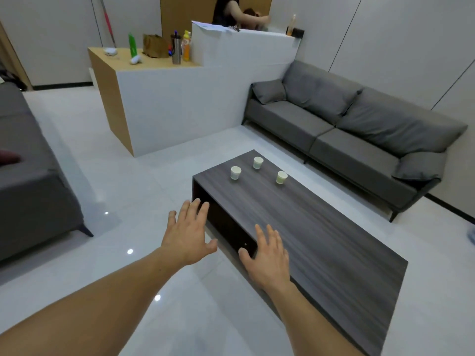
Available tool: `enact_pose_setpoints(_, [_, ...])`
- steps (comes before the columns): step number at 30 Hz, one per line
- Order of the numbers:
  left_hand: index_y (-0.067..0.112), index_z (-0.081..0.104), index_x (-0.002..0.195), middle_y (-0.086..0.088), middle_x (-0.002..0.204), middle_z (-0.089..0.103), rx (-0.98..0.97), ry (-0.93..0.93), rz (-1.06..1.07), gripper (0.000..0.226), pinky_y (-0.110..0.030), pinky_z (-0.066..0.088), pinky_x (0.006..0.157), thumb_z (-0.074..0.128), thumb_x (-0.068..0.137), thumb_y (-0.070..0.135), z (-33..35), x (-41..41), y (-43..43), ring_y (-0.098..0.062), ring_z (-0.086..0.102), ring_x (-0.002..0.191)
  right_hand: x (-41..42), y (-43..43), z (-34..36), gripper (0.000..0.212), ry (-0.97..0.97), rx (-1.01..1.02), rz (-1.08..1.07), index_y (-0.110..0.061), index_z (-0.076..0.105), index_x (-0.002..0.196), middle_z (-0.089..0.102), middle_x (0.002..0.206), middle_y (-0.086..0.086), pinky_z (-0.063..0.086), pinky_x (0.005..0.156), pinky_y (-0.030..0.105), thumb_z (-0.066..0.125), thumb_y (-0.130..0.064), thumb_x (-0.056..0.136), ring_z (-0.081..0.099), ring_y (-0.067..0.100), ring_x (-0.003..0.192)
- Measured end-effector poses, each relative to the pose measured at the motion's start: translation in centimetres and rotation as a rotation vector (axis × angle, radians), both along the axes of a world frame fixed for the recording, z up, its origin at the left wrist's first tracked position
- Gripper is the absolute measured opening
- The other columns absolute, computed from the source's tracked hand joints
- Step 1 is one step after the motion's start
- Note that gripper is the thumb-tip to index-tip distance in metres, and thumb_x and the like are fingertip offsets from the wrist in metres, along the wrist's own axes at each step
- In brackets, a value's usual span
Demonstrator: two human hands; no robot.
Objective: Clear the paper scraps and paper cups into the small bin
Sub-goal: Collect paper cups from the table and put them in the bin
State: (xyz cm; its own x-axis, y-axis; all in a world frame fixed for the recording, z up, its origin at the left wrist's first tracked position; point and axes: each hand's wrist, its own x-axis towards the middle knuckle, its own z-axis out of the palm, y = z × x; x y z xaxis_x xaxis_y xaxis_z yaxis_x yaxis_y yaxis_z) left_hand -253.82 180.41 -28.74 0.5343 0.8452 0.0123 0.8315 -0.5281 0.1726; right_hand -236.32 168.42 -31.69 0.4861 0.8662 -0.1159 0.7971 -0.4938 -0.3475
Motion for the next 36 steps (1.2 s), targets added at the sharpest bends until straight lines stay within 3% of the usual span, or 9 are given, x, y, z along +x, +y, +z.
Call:
enact_pose_setpoints(23, [0.022,-0.004,0.152,-0.002,0.16,-0.005,-0.176,0.056,0.02,0.095,-0.05,0.006,0.118,0.048,0.083,0.059,-4.2,13.3,38.8,-0.024,-0.009,0.147,14.7,40.8,-5.3,0.082,0.056,-0.148,0.038,-0.029,0.004,0.155,-0.003,0.163,-0.003,0.015,0.117,0.05,0.043,-0.061,0.09,-0.002,0.02,0.15])
enact_pose_setpoints(36, [0.02,-0.008,0.152,-0.002,0.16,-0.002,-0.29,0.132,-0.338,0.102,-0.046,0.01,0.118,0.05,0.079,0.062,-11.1,20.7,58.7,-0.024,-0.005,0.147,19.2,56.1,-11.8,0.084,0.067,-0.336,-0.196,-0.029,0.002,0.155,-0.001,0.163,-0.001,0.026,0.116,0.049,0.046,-0.059,0.09,0.002,0.023,0.149])
